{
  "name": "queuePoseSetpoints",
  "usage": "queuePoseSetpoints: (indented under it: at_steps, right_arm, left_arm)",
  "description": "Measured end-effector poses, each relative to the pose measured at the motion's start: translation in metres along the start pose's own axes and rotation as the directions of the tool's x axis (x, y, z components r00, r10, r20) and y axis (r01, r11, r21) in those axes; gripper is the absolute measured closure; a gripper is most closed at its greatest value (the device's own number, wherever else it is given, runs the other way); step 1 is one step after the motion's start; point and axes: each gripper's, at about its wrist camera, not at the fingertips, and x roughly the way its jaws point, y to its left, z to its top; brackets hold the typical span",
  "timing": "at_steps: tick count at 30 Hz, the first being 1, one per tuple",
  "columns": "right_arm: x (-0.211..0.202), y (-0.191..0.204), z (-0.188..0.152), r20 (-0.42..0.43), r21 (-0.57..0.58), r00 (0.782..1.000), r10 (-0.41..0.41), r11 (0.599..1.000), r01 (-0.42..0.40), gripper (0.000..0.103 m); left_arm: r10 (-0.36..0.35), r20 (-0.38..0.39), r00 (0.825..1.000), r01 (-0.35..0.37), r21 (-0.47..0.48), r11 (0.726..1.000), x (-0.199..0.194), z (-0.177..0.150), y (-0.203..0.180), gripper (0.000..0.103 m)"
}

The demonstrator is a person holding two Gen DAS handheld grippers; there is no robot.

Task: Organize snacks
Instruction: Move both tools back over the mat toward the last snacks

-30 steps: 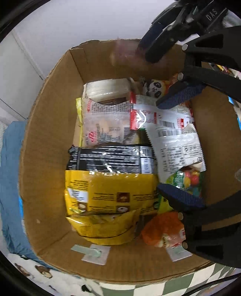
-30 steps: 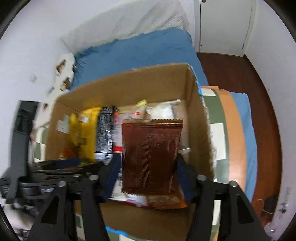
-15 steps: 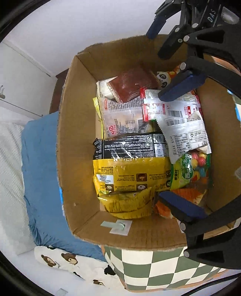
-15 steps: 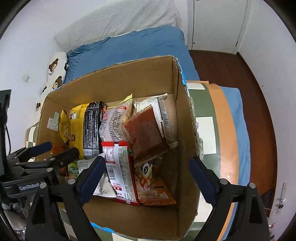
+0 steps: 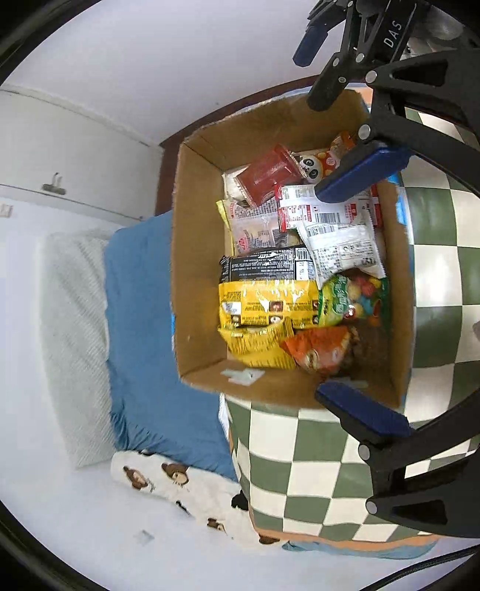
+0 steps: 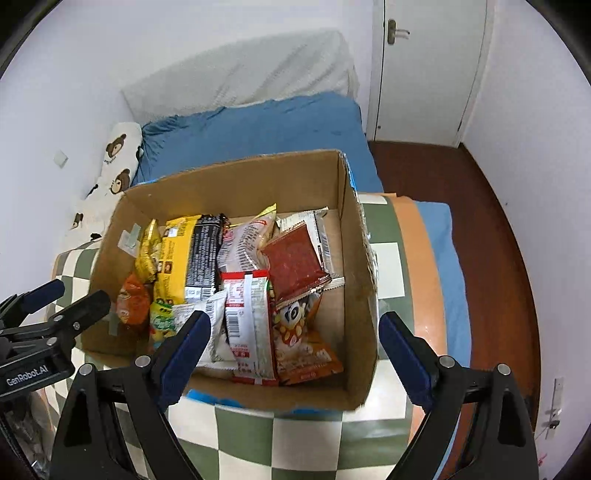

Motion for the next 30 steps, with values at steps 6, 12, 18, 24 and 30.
queuePoseSetpoints:
  at_steps: [6, 12, 18, 24, 30]
  right_arm:
    - [-0.039, 0.01, -0.023, 0.081, -0.013, 0.997, -0.009, 1.0, 0.01, 0.007]
    - [-0.082, 0.02, -0.046, 0.163, -0.035, 0.987, -0.006, 0.999, 0.012, 0.007]
    - [-0.117, 0.027, -0.068, 0.237, -0.053, 0.972, -0.008, 0.998, 0.021, 0.007]
    - [-0.145, 0.025, -0.082, 0.281, -0.037, 0.96, 0.004, 0.999, 0.006, 0.007]
    - [-0.154, 0.019, -0.105, 0.25, -0.005, 0.966, 0.057, 0.998, -0.058, 0.007]
  left_arm:
    - [0.016, 0.082, 0.997, -0.016, 0.0, 1.0, -0.04, -0.022, 0.002, 0.003]
    - [0.033, 0.15, 0.988, -0.035, 0.007, 0.999, -0.074, -0.045, 0.0, 0.003]
    - [0.047, 0.207, 0.977, -0.051, 0.014, 0.999, -0.102, -0.066, -0.005, 0.003]
    - [0.046, 0.234, 0.971, -0.05, 0.011, 0.999, -0.122, -0.082, -0.008, 0.003]
    - [0.037, 0.207, 0.978, -0.041, 0.015, 0.999, -0.132, -0.104, -0.009, 0.003]
